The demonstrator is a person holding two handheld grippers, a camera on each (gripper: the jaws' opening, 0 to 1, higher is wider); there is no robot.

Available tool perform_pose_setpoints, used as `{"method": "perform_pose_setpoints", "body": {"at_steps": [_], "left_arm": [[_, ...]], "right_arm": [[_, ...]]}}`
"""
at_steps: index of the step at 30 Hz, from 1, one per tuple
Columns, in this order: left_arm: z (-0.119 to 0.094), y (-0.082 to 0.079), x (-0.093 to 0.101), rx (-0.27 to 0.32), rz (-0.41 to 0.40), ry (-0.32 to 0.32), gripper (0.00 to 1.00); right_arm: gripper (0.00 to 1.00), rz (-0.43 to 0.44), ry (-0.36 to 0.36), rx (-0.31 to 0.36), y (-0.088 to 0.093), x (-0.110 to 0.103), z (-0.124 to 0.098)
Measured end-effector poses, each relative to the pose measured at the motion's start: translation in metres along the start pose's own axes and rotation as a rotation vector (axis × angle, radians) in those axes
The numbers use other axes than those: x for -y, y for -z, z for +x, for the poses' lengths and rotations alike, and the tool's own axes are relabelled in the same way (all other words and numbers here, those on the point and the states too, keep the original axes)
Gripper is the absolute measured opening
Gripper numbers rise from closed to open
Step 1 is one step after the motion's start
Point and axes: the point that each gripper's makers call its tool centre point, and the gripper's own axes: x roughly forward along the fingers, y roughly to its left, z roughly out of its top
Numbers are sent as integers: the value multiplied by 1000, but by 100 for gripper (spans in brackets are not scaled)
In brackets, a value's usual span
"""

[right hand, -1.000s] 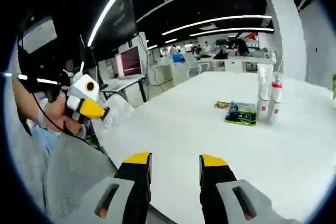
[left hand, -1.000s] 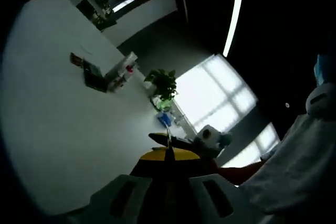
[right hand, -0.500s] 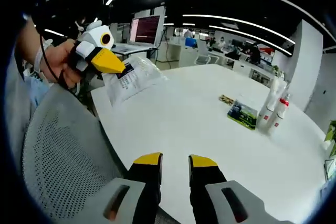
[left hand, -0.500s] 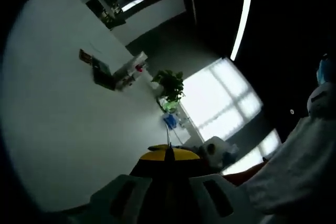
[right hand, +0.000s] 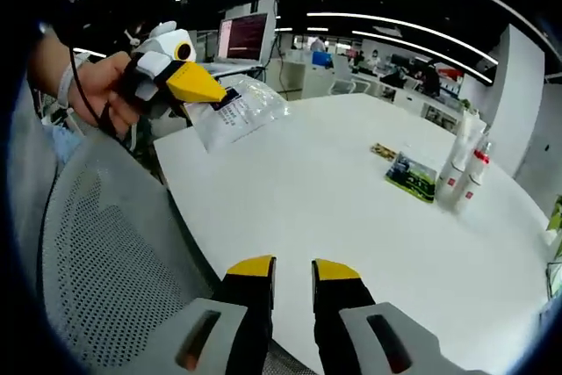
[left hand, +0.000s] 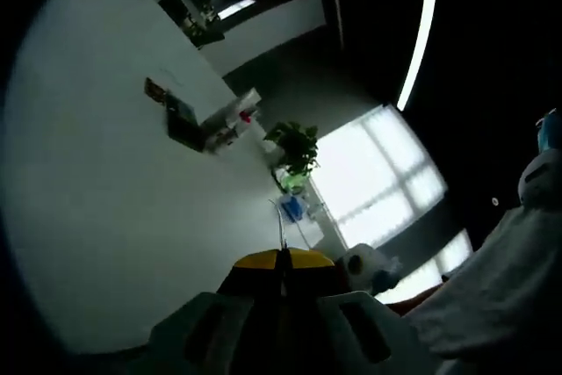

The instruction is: Arrange the skincare products in the storage area until every visible bottle or jar stands upright without overlapping.

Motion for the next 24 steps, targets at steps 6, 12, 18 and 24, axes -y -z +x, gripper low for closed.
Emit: {"method": "perform_pose_setpoints", "body": {"at_steps": [6, 12, 18, 24], "left_arm": [[18, -32, -1, 13, 16, 9, 0], [37, -70, 4, 20, 64, 39, 0], [50, -104, -5, 40, 76, 35, 0], [70, -128, -13, 28, 88, 20, 0]], "right_arm": [[11, -1, 8, 9, -2, 1, -1], [11, 6, 18, 12, -1, 4, -1], [11, 6, 25, 10, -2, 5, -1], [10, 7, 22, -1, 1, 5, 0]]}}
